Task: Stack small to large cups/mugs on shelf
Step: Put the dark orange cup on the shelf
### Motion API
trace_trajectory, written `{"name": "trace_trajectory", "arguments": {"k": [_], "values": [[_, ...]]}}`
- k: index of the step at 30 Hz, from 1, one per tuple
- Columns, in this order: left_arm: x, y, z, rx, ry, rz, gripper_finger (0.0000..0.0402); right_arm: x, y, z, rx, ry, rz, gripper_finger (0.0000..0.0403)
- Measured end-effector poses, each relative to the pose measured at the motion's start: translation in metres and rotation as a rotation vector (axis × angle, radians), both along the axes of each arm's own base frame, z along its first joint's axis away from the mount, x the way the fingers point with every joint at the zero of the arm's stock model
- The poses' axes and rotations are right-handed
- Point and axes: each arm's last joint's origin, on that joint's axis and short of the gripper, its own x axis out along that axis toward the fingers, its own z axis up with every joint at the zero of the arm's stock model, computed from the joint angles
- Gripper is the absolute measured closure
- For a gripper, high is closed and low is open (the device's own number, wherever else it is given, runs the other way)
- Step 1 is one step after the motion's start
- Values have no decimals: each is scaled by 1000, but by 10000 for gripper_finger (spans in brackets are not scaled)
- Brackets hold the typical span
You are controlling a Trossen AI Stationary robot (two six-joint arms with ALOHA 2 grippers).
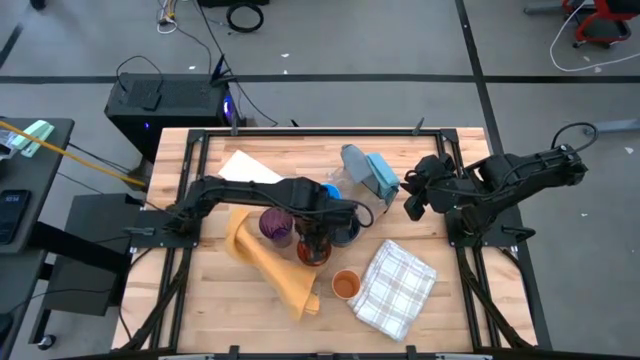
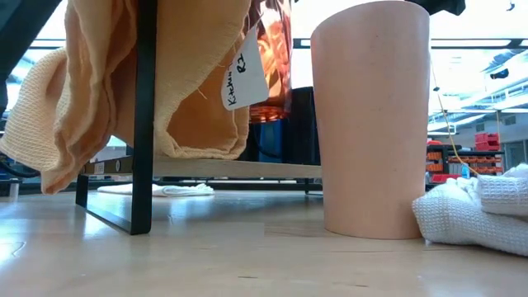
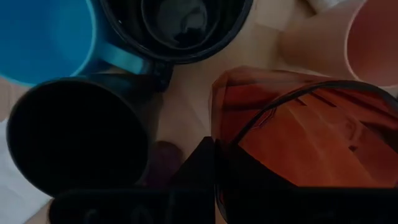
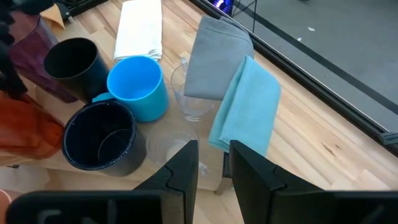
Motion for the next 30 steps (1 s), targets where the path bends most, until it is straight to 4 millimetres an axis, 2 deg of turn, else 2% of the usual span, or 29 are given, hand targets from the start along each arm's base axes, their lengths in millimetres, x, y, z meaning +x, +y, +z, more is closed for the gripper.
{"name": "trace_trajectory", "arguments": {"k": [8,22,30], "values": [[5,10,-6,28,2,-15,390,0,0,0,1,-2,0,305],[14,9,-21,39,32,-66,390,0,0,0,1,-3,0,305],[14,9,-22,42,37,-87,390,0,0,0,1,-3,0,305]]}}
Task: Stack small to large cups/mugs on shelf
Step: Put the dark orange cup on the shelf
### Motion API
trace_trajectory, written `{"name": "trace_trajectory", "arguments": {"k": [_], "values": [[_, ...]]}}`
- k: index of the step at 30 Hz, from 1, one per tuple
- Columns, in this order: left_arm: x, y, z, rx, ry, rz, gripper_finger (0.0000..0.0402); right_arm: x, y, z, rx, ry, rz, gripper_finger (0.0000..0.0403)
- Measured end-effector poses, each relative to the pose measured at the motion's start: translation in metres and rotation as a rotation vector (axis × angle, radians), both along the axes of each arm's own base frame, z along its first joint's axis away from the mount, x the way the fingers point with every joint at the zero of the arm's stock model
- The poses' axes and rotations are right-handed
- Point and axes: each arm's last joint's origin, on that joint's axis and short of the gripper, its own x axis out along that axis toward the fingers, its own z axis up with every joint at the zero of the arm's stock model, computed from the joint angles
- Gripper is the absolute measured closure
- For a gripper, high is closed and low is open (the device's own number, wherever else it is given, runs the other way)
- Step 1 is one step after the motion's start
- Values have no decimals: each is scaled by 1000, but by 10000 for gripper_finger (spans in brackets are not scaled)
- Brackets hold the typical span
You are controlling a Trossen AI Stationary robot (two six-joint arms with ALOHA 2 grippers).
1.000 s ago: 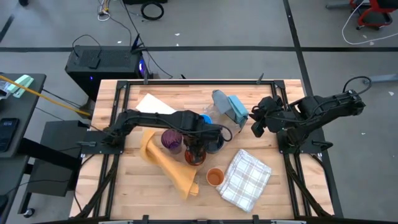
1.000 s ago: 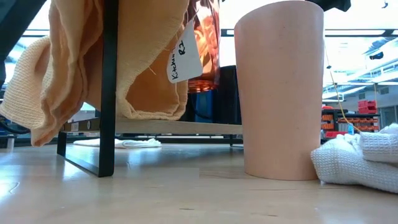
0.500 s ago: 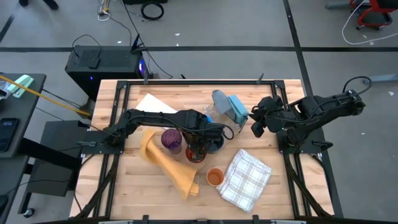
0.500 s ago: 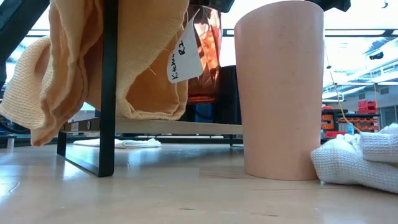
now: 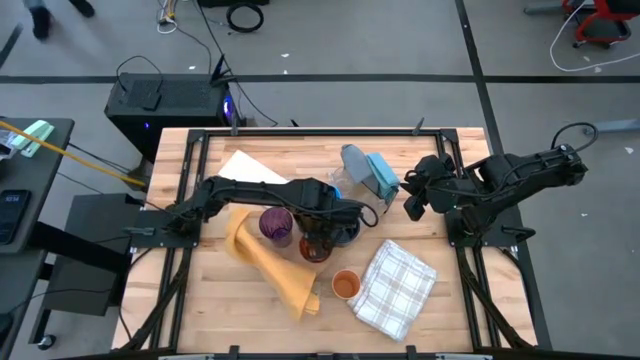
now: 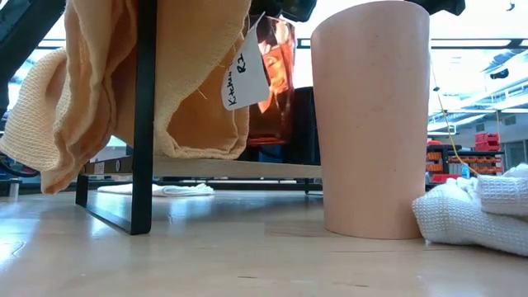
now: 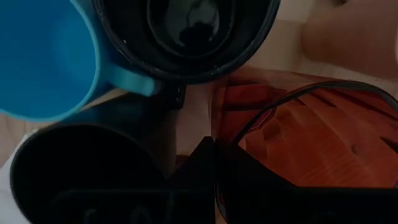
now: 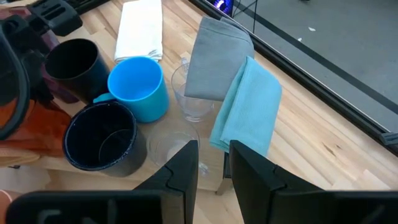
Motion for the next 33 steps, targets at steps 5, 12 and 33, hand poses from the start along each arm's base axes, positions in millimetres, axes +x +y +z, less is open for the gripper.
{"name": "trace_trajectory", "arguments": {"k": [5,12,33], "values": [[0,0,0,0,-5,-4,390,0,0,0,0,0,0,305],[3,0,0,0,-27,-25,390,0,0,0,0,0,0,305],[9,3,-12,-3,3,-49,390,0,0,0,2,-2,-3,305]]}}
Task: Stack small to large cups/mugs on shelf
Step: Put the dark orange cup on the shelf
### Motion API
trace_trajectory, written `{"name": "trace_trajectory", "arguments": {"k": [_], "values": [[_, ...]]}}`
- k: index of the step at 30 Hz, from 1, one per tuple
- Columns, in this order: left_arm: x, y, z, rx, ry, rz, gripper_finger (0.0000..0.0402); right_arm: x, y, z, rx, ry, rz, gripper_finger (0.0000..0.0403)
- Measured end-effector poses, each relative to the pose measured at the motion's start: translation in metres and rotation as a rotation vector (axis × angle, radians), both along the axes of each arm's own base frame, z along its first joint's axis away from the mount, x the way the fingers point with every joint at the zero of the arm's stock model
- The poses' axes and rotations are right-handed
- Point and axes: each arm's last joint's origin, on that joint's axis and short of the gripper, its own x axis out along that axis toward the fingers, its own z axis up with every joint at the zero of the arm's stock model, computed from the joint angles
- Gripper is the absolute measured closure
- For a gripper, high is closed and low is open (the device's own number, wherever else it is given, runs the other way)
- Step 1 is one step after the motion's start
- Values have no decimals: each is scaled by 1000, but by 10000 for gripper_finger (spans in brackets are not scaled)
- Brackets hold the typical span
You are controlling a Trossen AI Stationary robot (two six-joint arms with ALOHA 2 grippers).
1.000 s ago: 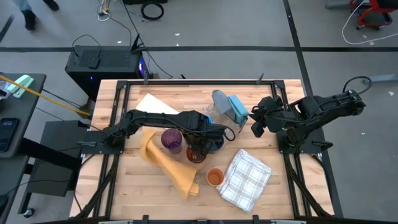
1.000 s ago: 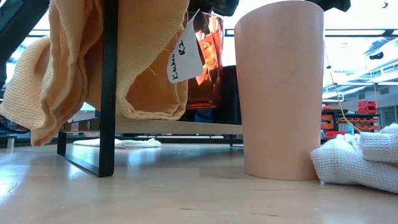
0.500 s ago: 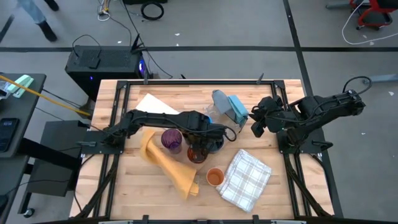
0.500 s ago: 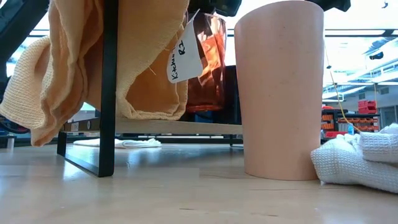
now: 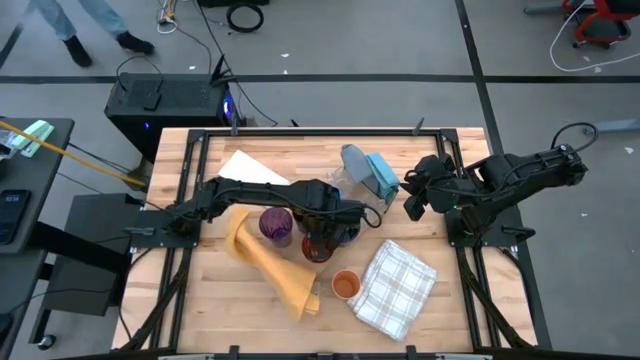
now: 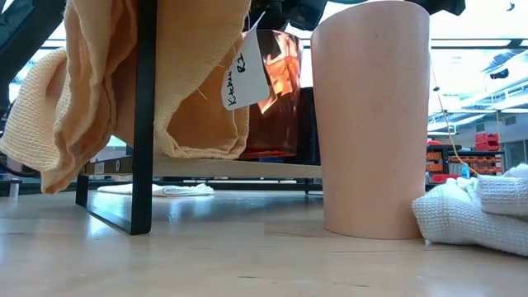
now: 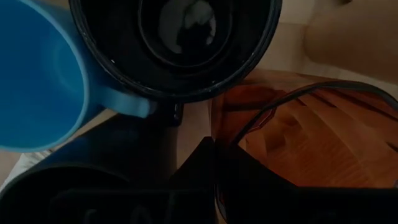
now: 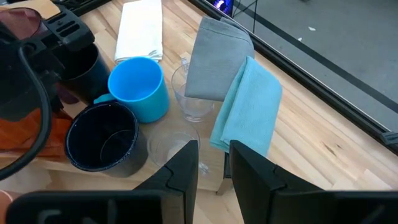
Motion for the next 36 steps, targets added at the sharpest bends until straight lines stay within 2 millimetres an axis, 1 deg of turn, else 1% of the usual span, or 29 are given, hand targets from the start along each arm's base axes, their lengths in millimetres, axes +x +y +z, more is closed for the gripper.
{"name": "trace_trajectory", "arguments": {"k": [36], "values": [[-1,4,0,-2,10,-43,386,0,0,0,3,-2,-3,305]]}}
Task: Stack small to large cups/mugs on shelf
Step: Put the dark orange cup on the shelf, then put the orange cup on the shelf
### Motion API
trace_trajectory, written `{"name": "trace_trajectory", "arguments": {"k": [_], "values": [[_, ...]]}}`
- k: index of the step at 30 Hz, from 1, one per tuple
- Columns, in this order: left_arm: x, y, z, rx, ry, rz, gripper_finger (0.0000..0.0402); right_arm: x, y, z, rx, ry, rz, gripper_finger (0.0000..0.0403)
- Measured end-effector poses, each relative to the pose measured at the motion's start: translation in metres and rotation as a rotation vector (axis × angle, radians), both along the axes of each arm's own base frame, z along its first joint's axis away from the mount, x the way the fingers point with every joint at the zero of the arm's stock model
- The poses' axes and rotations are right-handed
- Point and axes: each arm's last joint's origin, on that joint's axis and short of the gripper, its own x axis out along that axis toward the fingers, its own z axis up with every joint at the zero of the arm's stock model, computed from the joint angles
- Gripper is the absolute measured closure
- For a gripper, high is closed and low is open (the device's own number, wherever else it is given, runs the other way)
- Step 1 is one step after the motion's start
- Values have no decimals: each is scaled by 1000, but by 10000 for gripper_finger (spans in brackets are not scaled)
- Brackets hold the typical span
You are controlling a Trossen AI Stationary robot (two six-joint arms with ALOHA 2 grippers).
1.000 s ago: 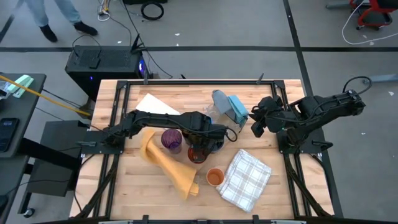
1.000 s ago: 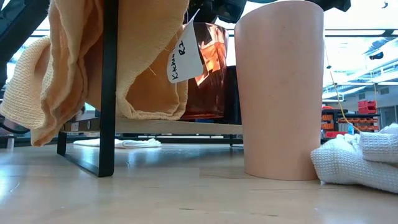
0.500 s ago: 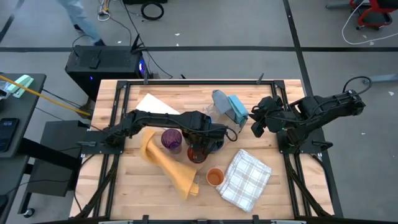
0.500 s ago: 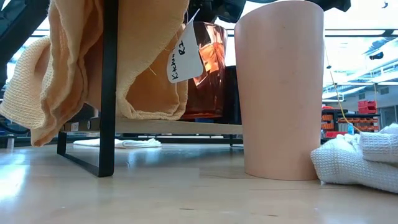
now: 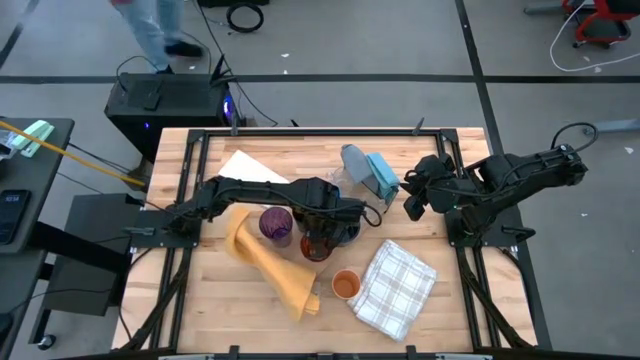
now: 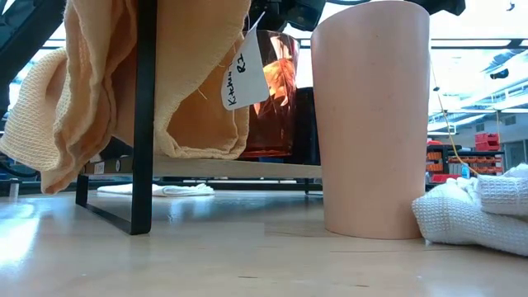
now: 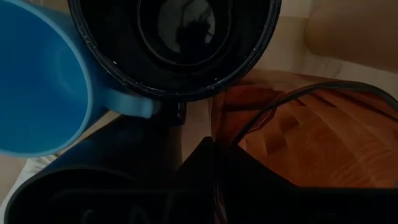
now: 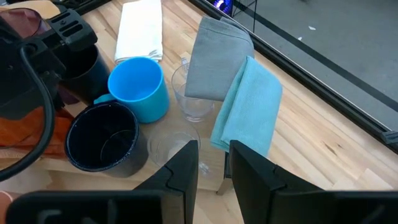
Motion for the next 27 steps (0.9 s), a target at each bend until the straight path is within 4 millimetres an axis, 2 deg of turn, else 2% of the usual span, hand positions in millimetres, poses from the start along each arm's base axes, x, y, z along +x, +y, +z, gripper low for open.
{"name": "trace_trajectory", "arguments": {"k": [4,12,27], "values": [[0,0,0,0,0,-1,384,0,0,0,0,0,0,305],[0,0,0,0,-1,0,343,0,0,0,9,-7,-10,305],[0,0,0,0,0,0,309,0,0,0,18,-4,-4,305]]}}
